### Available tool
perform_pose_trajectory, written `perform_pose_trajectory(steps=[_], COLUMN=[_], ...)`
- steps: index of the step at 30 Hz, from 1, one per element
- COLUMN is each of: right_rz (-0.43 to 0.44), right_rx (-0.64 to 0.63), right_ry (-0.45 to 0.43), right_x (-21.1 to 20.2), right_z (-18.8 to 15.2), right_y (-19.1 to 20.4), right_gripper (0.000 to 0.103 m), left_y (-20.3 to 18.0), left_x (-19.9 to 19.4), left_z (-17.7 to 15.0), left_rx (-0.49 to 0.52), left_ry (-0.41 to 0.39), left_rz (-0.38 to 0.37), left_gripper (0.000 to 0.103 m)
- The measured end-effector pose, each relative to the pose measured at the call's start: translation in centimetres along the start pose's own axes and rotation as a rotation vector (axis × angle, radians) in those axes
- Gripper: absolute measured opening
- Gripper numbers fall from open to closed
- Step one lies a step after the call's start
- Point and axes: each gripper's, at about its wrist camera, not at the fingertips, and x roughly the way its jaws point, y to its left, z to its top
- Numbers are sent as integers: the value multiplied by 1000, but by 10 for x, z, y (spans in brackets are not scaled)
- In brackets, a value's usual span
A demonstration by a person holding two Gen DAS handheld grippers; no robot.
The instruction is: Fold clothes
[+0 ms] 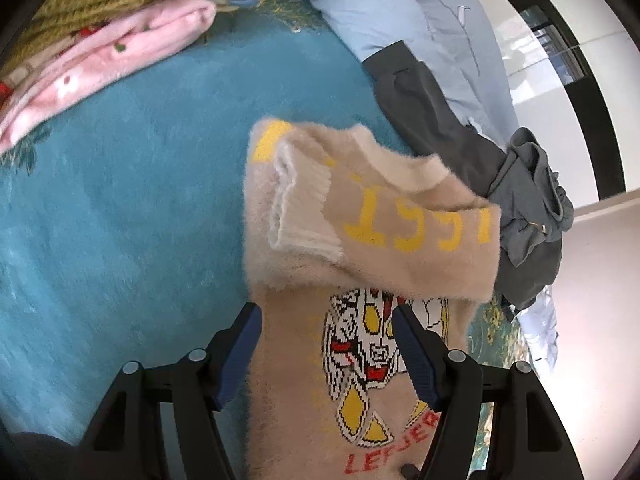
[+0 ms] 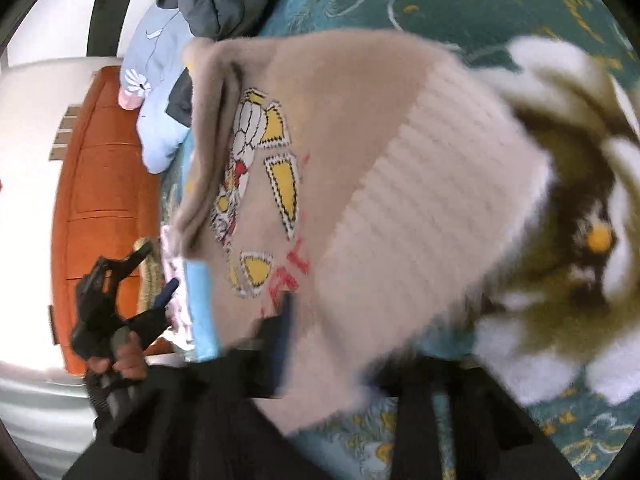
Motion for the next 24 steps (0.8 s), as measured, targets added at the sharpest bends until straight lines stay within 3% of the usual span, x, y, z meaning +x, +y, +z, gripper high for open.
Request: perform_pose_trajectory(steps=[5, 9, 13, 19, 22, 24], right_rz=[51, 102, 53, -126, -199, -252], right_rx=[-105, -190, -224, -303, -316, -360], right_ry=[-4, 3, 18, 78, 104, 125], right_x=[-16, -28, -11, 68, 102, 125], right_z=[15, 48, 97, 172, 188, 190], right_y=[48, 106, 165, 257, 271, 277], right_gripper=[6, 6, 6, 6, 6, 7], left_y=[2, 11, 22, 30, 26, 21], left_x=[-11, -28, -45, -38, -33, -22], left_z=[3, 9, 17, 28, 33, 40], left_rx=[-21, -56, -98, -99, -37, -2], left_ry=[-54, -122, -198, -167, -148, -126], left_rz=[-111, -218, -322, -359, -319, -250], left_gripper=[71, 71, 71, 73, 75, 76])
